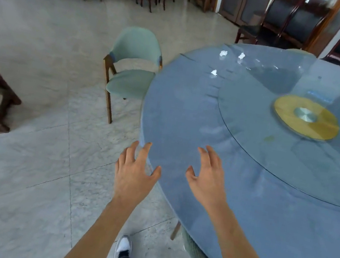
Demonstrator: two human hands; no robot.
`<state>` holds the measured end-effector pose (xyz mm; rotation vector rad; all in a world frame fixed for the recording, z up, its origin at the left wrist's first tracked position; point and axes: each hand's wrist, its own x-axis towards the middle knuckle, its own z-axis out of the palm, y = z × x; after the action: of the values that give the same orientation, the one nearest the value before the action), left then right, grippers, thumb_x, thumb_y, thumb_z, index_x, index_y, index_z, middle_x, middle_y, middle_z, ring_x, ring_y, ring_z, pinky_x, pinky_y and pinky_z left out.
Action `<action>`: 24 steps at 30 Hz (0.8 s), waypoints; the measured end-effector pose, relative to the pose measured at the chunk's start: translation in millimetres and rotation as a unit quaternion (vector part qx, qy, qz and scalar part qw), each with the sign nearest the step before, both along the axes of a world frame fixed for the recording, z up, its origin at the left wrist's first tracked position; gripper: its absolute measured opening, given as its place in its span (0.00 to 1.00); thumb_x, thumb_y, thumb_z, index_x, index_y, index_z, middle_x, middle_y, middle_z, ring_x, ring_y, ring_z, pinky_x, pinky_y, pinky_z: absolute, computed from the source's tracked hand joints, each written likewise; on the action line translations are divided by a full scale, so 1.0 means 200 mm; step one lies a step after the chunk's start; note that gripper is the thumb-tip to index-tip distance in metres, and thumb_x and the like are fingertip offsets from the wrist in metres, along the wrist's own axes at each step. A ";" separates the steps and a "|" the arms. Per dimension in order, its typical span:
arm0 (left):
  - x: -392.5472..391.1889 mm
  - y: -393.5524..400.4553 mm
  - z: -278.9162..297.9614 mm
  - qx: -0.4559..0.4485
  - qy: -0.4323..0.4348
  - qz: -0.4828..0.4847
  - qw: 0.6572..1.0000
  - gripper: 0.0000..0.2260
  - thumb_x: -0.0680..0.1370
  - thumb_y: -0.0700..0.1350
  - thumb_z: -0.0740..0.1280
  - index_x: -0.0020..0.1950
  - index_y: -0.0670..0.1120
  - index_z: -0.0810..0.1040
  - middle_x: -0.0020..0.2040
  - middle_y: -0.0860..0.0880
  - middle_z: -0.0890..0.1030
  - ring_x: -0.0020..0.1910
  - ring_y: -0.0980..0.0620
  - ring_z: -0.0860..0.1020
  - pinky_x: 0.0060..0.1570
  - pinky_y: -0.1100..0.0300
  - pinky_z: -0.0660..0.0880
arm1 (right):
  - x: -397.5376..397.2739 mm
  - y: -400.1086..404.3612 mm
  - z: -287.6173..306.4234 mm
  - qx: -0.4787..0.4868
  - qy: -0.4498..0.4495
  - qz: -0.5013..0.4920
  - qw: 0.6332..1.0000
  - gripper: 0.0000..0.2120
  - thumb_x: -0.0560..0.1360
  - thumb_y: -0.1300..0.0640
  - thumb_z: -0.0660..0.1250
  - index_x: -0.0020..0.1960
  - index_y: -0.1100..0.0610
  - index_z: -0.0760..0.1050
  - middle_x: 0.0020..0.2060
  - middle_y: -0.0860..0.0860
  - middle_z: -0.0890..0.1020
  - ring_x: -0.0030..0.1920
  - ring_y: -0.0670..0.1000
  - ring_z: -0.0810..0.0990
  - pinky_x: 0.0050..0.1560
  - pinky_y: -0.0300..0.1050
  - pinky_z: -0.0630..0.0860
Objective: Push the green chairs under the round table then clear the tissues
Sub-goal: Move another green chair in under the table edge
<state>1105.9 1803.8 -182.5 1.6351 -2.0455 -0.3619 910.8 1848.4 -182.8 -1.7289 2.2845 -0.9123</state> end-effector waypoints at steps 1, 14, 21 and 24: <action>0.06 -0.06 -0.02 0.003 0.003 0.008 1.000 0.31 0.74 0.59 0.68 0.75 0.56 0.64 0.76 0.46 0.64 0.74 0.41 0.63 0.69 0.41 0.64 | 0.05 -0.08 0.00 0.001 0.003 0.012 1.000 0.28 0.70 0.58 0.72 0.68 0.64 0.71 0.69 0.64 0.71 0.66 0.66 0.71 0.65 0.60 0.70; 0.89 -1.03 -0.04 0.019 0.032 0.099 0.994 0.32 0.74 0.57 0.71 0.76 0.55 0.65 0.76 0.45 0.66 0.74 0.41 0.64 0.69 0.40 0.64 | 0.87 -1.22 0.03 0.023 0.025 0.093 0.995 0.28 0.73 0.53 0.70 0.70 0.60 0.69 0.70 0.59 0.71 0.69 0.61 0.68 0.66 0.58 0.68; 1.22 -1.45 -0.02 0.011 0.032 0.150 0.988 0.31 0.75 0.57 0.70 0.76 0.54 0.65 0.75 0.44 0.66 0.73 0.40 0.64 0.68 0.40 0.66 | 1.18 -1.74 0.03 0.045 0.023 0.156 0.987 0.29 0.75 0.51 0.68 0.73 0.58 0.65 0.74 0.57 0.65 0.74 0.58 0.62 0.70 0.56 0.63; 1.32 -1.64 -0.04 0.013 0.022 0.162 0.986 0.31 0.74 0.58 0.70 0.75 0.54 0.65 0.75 0.44 0.66 0.73 0.41 0.64 0.68 0.41 0.65 | 1.27 -1.98 0.00 0.058 0.022 0.172 0.983 0.30 0.76 0.50 0.66 0.75 0.57 0.63 0.76 0.56 0.63 0.75 0.58 0.60 0.72 0.56 0.62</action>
<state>1369.6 1475.3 -190.8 1.9189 -1.7084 -0.3069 1164.0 1453.1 -182.0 -2.0206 1.9277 -0.6639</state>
